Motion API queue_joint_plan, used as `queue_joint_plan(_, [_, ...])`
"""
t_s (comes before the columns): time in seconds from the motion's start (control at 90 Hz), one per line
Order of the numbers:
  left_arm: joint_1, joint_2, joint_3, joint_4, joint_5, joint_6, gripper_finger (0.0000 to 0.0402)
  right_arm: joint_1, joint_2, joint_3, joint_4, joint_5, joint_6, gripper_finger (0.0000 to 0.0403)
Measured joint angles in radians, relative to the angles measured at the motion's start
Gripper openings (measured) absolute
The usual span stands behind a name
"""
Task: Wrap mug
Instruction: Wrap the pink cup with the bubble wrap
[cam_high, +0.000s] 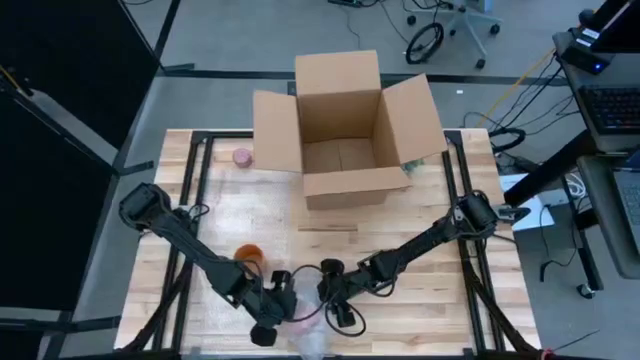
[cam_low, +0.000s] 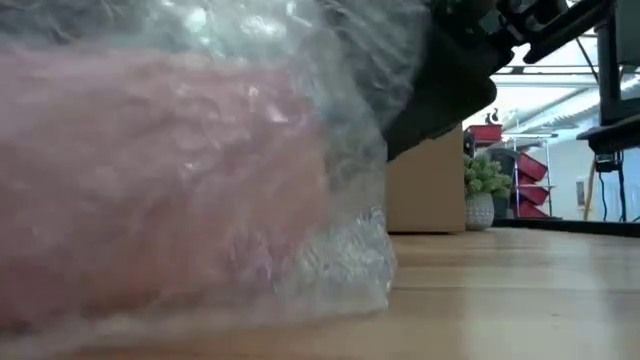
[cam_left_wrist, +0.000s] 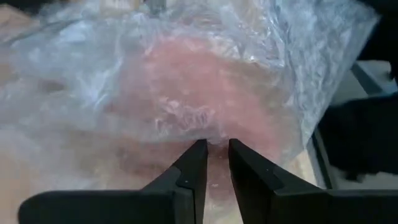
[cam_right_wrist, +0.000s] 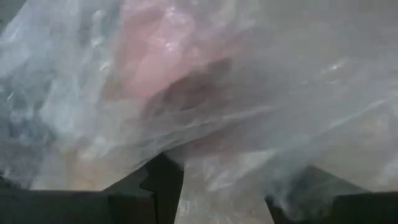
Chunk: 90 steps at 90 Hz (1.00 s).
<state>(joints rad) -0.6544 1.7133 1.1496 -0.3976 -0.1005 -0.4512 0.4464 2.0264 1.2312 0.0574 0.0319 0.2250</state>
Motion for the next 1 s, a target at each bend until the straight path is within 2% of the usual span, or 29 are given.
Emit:
queue_joint_plan(0.1, [-0.01,-0.071,0.038,-0.088,-0.01,-0.028,0.0056,-0.003,-0.003,0.0,0.002,-0.001,-0.006,0.0176])
queue_joint_plan(0.222, [-0.056,-0.127,0.031,-0.181,-0.001,-0.164,0.0056,-0.01,-0.003,0.0,0.0,-0.004,-0.004,0.0176])
queue_joint_plan(0.333, [-0.115,-0.111,-0.014,-0.121,-0.013,-0.25,0.0056,-0.011,-0.003,0.0,0.031,-0.004,-0.004,0.0176])
queue_joint_plan(0.456, [-0.13,-0.031,-0.081,0.018,-0.02,-0.293,0.0056,-0.011,-0.003,0.0,0.084,-0.005,-0.02,0.0176])
queue_joint_plan(0.622, [-0.087,0.094,-0.097,0.195,-0.02,-0.268,0.0056,-0.005,0.004,0.0,0.105,-0.007,-0.03,0.0176])
queue_joint_plan(0.856, [0.008,0.212,-0.098,0.335,-0.02,-0.118,0.0056,0.012,0.001,0.0,0.137,-0.01,-0.065,0.0175])
queue_joint_plan(1.0, [0.063,0.212,-0.098,0.341,-0.052,-0.034,0.0056,0.026,-0.025,0.053,-0.069,-0.002,-0.095,0.016])
